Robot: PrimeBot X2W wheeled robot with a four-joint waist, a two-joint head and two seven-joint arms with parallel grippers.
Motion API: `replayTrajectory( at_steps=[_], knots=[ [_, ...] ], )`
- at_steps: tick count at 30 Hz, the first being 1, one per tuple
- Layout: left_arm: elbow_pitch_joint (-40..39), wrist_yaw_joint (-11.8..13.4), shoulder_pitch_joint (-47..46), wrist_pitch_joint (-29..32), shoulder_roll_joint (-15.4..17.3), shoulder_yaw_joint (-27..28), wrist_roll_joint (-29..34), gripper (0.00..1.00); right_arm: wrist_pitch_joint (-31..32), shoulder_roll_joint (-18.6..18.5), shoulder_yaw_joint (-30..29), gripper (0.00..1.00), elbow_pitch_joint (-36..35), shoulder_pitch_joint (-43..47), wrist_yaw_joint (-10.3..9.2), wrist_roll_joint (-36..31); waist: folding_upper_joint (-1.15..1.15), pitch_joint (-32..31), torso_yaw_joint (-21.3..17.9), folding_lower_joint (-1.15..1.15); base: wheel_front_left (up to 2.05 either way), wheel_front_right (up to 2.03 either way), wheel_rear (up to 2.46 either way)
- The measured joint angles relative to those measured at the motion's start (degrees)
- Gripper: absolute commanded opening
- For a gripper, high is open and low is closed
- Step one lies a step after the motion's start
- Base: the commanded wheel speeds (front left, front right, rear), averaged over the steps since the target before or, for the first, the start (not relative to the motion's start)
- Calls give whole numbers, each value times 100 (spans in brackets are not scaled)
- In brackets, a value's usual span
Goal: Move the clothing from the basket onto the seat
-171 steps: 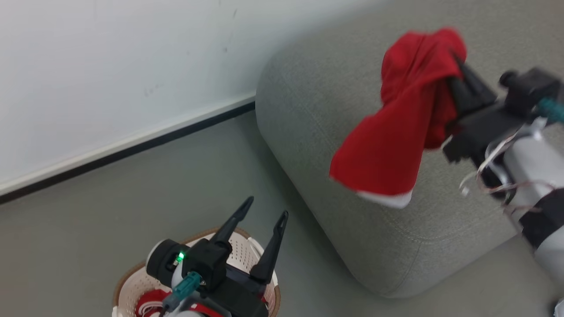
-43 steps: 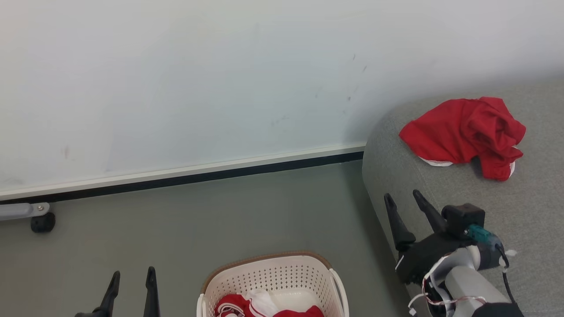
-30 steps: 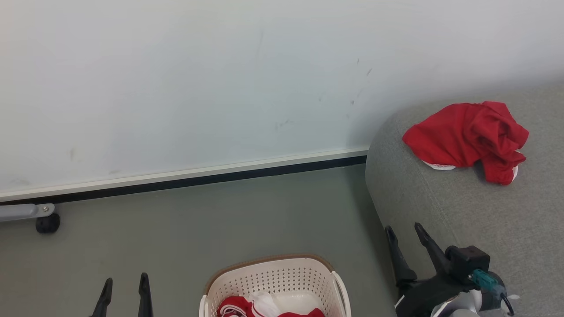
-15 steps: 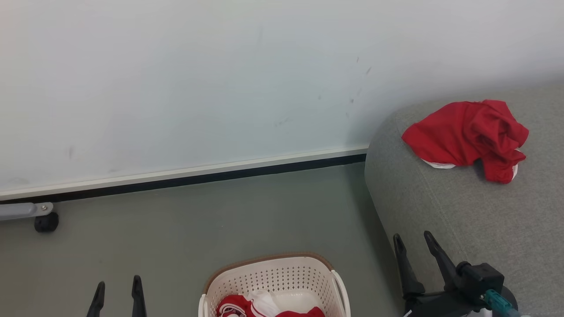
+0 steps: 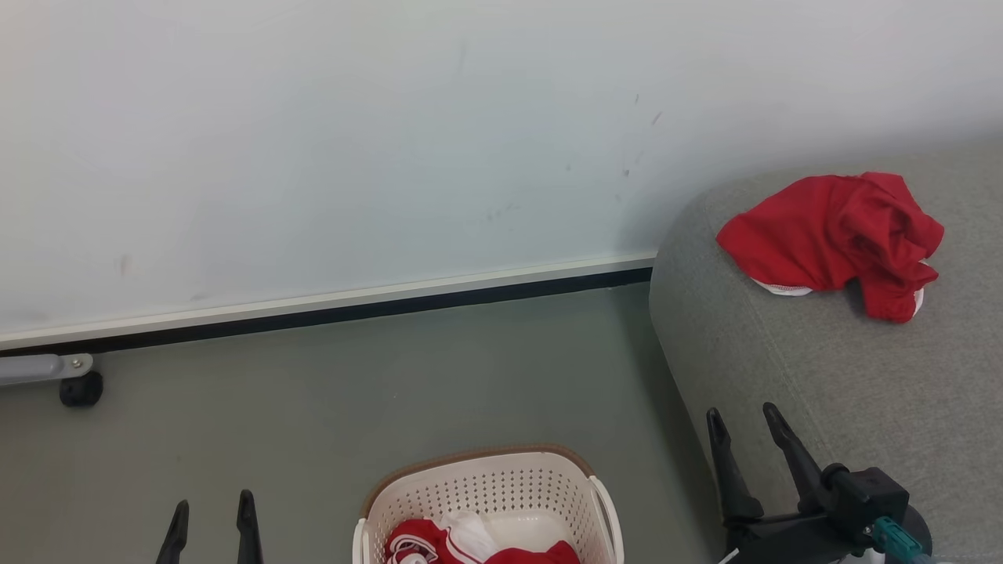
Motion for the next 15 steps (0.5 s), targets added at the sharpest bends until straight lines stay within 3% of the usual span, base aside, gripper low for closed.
replayTrajectory(
  at_steps=[15],
  knots=[
    [-52,0,0,0,-19,9,49,100,-1,-45,-82,100,-164,20,-30,-91,0,35,58,0,0,0,0]
  ],
)
